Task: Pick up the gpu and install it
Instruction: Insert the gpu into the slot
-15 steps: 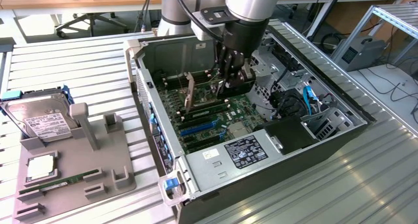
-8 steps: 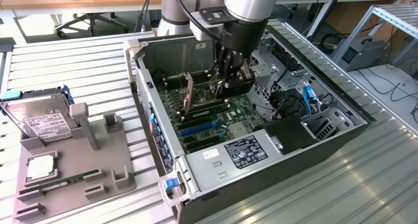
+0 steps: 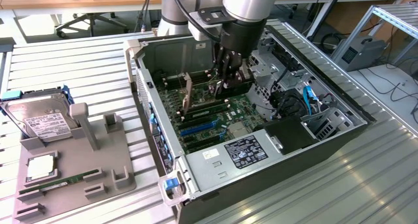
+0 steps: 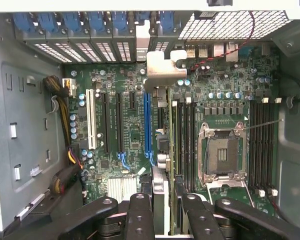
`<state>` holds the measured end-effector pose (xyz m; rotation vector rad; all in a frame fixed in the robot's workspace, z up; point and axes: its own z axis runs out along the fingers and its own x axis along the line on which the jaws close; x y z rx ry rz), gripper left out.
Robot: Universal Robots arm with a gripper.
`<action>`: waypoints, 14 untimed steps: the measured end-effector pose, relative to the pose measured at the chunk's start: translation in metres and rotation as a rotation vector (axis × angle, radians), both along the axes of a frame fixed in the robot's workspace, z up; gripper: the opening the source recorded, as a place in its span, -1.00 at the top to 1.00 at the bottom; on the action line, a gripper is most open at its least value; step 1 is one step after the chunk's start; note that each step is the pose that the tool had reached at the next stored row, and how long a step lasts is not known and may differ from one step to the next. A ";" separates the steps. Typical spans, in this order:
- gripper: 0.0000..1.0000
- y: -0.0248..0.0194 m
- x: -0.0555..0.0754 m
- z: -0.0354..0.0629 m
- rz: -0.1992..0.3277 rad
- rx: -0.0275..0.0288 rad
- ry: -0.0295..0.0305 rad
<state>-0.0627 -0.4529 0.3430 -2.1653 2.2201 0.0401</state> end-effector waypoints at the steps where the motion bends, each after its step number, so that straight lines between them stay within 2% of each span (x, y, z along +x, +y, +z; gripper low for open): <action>1: 0.45 0.0000 -0.001 0.0000 0.000 0.0000 0.0000; 8: 0.45 -0.0005 -0.004 -0.0003 0.000 -0.0001 0.0000; 14: 0.45 -0.0031 -0.004 -0.0005 0.000 0.0000 0.0000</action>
